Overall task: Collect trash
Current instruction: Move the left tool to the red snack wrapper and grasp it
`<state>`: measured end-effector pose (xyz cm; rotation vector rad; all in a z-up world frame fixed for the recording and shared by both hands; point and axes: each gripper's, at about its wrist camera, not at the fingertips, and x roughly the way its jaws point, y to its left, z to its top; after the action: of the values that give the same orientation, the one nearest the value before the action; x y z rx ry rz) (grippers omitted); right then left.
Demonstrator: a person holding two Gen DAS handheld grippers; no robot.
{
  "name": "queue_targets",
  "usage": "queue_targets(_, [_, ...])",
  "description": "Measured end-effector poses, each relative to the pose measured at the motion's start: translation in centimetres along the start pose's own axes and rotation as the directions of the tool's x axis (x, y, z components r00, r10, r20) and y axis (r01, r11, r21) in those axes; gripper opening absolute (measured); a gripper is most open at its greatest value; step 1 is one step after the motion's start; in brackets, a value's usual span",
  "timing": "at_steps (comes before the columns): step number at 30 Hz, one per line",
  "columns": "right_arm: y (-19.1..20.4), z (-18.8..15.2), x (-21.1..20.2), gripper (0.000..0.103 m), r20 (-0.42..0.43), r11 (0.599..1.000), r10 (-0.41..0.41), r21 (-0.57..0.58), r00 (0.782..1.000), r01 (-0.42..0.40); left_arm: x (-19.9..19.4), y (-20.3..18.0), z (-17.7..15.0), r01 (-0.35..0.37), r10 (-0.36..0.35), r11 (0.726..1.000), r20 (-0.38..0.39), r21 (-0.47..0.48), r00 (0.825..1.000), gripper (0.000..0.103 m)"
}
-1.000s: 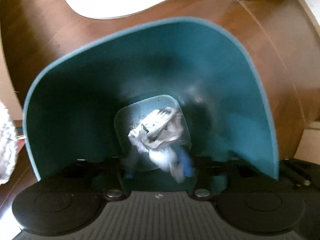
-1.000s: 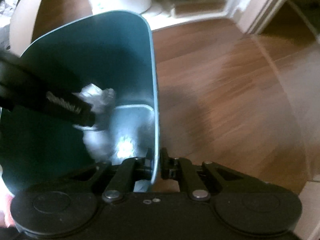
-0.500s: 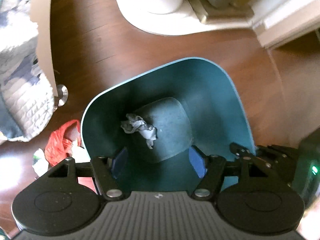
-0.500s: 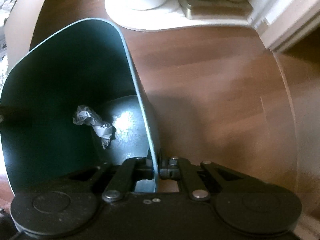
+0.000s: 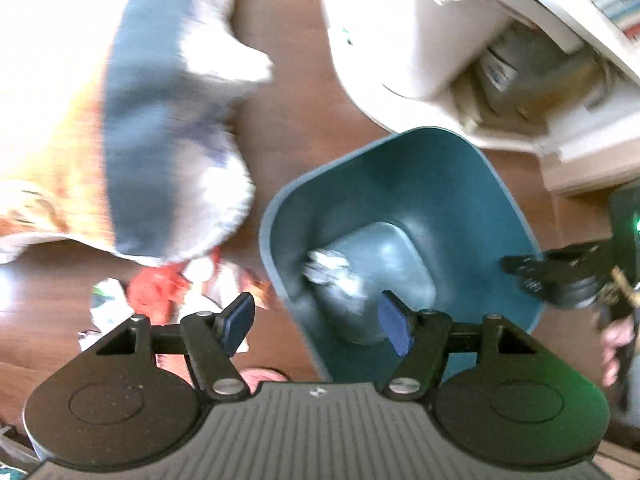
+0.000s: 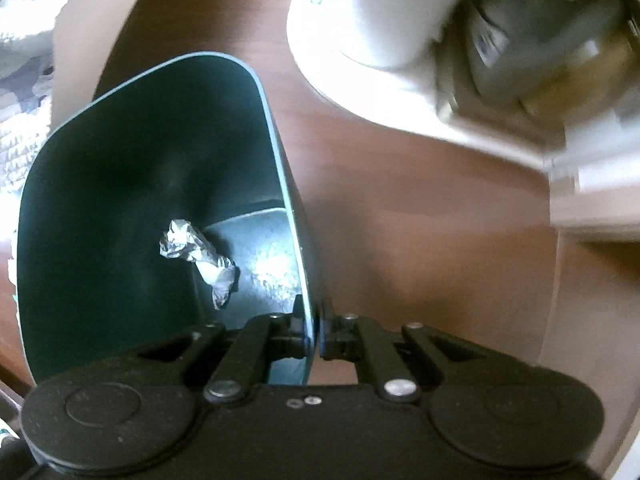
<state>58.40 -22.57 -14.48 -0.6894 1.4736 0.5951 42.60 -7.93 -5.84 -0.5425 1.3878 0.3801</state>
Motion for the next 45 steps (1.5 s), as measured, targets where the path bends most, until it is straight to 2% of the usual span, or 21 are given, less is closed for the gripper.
queue_targets(4, [0.7,3.0,-0.7,0.007,0.011,0.997,0.016,-0.069,1.0,-0.015,-0.4,2.2,-0.5,-0.037,0.04,0.993,0.03,-0.114,0.999,0.067])
queue_targets(6, [0.1,4.8,-0.4,0.009,-0.006,0.994,0.083,-0.072,0.996,-0.084,-0.1,3.3,-1.2,-0.057,0.067,0.977,0.039,-0.207,0.997,0.067])
queue_targets(8, [0.0,6.5,0.3,0.009,-0.014,0.982,0.127,-0.137,0.992,-0.128,-0.6,4.0,-2.3,-0.101,0.123,0.948,0.055,-0.301,0.991,0.067])
queue_targets(10, [0.3,7.5,1.0,0.008,-0.024,0.96,0.152,-0.234,0.988,-0.153,-0.7,3.9,-3.7,-0.135,0.179,0.905,0.073,-0.404,0.981,0.067])
queue_targets(12, [0.7,7.9,1.1,0.008,-0.035,0.93,0.172,-0.323,0.985,-0.174,-0.8,3.9,-5.2,-0.123,0.2,0.848,0.097,-0.516,0.975,0.067])
queue_targets(16, [2.0,6.8,0.9,0.005,-0.002,0.837,0.142,-0.534,0.99,-0.121,0.2,3.6,-8.5,-0.09,0.233,0.736,0.127,-0.671,0.964,0.067])
queue_targets(18, [2.3,6.2,0.8,0.004,0.034,0.785,0.125,-0.614,0.992,-0.078,0.9,3.6,-10.4,-0.091,0.259,0.712,0.139,-0.696,0.956,0.067])
queue_targets(19, [2.4,5.8,0.7,0.011,0.05,0.769,0.125,-0.635,0.991,-0.065,1.4,3.6,-11.2,-0.093,0.27,0.705,0.145,-0.703,0.952,0.067])
queue_targets(21, [2.5,5.5,0.8,0.01,0.041,0.762,0.138,-0.642,0.99,-0.08,2.7,4.5,-13.4,-0.076,0.275,0.69,0.163,-0.72,0.948,0.067])
queue_targets(24, [3.3,5.1,1.0,0.016,0.023,0.748,0.161,-0.656,0.987,-0.107,6.4,6.1,-16.5,-0.091,0.291,0.687,0.158,-0.72,0.944,0.067])
queue_targets(26, [4.0,4.6,1.5,0.026,0.034,0.699,0.159,-0.71,0.987,-0.088,8.8,7.2,-18.2,-0.086,0.286,0.691,0.162,-0.718,0.944,0.067])
queue_targets(28, [4.7,4.0,2.6,0.043,0.02,0.649,0.169,-0.754,0.985,-0.096,11.0,8.1,-19.4,-0.102,0.299,0.701,0.162,-0.706,0.94,0.067])
queue_targets(31, [5.6,3.8,4.0,0.045,0.022,0.594,0.148,-0.801,0.989,-0.071,14.0,9.5,-20.7,-0.118,0.309,0.729,0.17,-0.674,0.936,0.067])
queue_targets(33, [6.0,3.6,4.5,0.045,0.064,0.56,0.136,-0.828,0.989,-0.023,16.2,10.8,-21.5,-0.112,0.282,0.748,0.16,-0.654,0.946,0.068])
queue_targets(35, [6.4,3.1,4.7,0.041,0.092,0.525,0.114,-0.851,0.989,0.019,18.5,12.5,-22.2,-0.116,0.262,0.751,0.132,-0.65,0.956,0.068])
queue_targets(37, [6.5,3.2,4.6,0.03,0.109,0.538,0.106,-0.842,0.988,0.035,20.3,13.7,-22.6,-0.106,0.235,0.765,0.122,-0.635,0.964,0.068])
queue_targets(39, [6.5,3.7,4.7,0.03,0.12,0.545,0.12,-0.838,0.985,0.036,21.3,14.4,-22.4,-0.133,0.264,0.78,0.128,-0.611,0.956,0.068])
queue_targets(41, [6.5,4.2,5.3,0.027,0.164,0.515,0.112,-0.853,0.98,0.084,22.0,14.9,-21.7,-0.128,0.257,0.793,0.137,-0.595,0.957,0.068])
queue_targets(42, [6.5,4.4,5.5,0.019,0.171,0.531,0.105,-0.842,0.98,0.09,22.3,15.0,-21.3,-0.135,0.259,0.797,0.131,-0.589,0.957,0.068])
queue_targets(44, [5.9,5.6,5.8,0.01,0.145,0.634,0.075,-0.77,0.987,0.065,22.7,15.0,-20.9,-0.151,0.27,0.789,0.115,-0.595,0.956,0.068])
queue_targets(45, [5.5,5.8,5.8,0.008,0.123,0.67,0.067,-0.74,0.99,0.047,23.0,14.9,-20.8,-0.121,0.238,0.791,0.119,-0.6,0.964,0.068])
